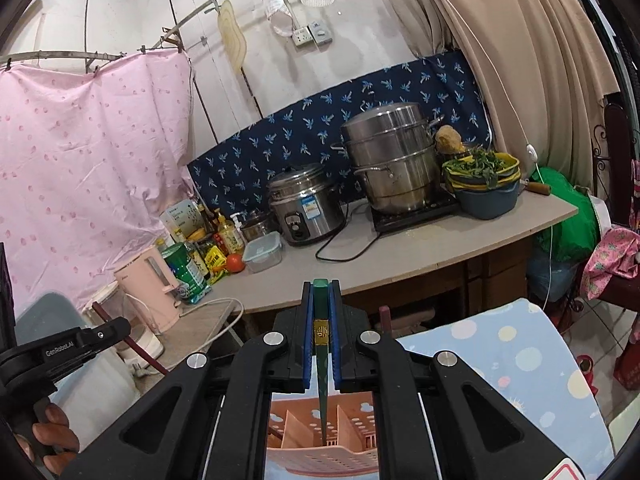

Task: Organize utensils
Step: 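Lift both chopsticks into the pink basket and open both tools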

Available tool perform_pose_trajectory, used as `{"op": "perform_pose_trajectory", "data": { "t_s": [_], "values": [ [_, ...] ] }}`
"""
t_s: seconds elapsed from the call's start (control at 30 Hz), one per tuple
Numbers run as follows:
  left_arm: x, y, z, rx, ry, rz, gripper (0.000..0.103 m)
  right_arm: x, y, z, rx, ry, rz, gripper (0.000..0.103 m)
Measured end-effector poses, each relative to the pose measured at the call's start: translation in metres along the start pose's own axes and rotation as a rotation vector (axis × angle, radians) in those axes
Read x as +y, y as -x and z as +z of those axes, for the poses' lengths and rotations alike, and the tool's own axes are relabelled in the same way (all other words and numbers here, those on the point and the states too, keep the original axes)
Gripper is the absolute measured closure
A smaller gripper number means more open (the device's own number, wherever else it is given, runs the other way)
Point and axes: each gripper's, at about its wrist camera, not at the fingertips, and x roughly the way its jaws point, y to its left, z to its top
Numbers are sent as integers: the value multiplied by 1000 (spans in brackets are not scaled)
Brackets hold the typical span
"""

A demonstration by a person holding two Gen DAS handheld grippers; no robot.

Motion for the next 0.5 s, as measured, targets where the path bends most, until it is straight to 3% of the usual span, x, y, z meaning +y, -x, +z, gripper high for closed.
{"op": "perform_pose_trajectory", "data": {
  "t_s": [0.23,0.3,0.37,0.4,0.43,0.5],
  "values": [
    [4,-22,-10,38,-7,6,96,-15,-25,-17,77,-38,-9,95],
    [6,-27,-13,50,0,-4,94,-17,-25,-19,76,-40,-17,90],
    [7,-30,-16,58,7,3,79,-17,-24,-21,72,-41,-19,80],
    [8,-30,-16,57,15,11,63,-18,-21,-22,65,-42,-22,77],
    [9,-29,-17,51,24,19,53,-18,-20,-22,61,-42,-23,75],
    [11,-27,-18,47,31,30,50,-19,-16,-22,54,-43,-23,73]
  ]
}}
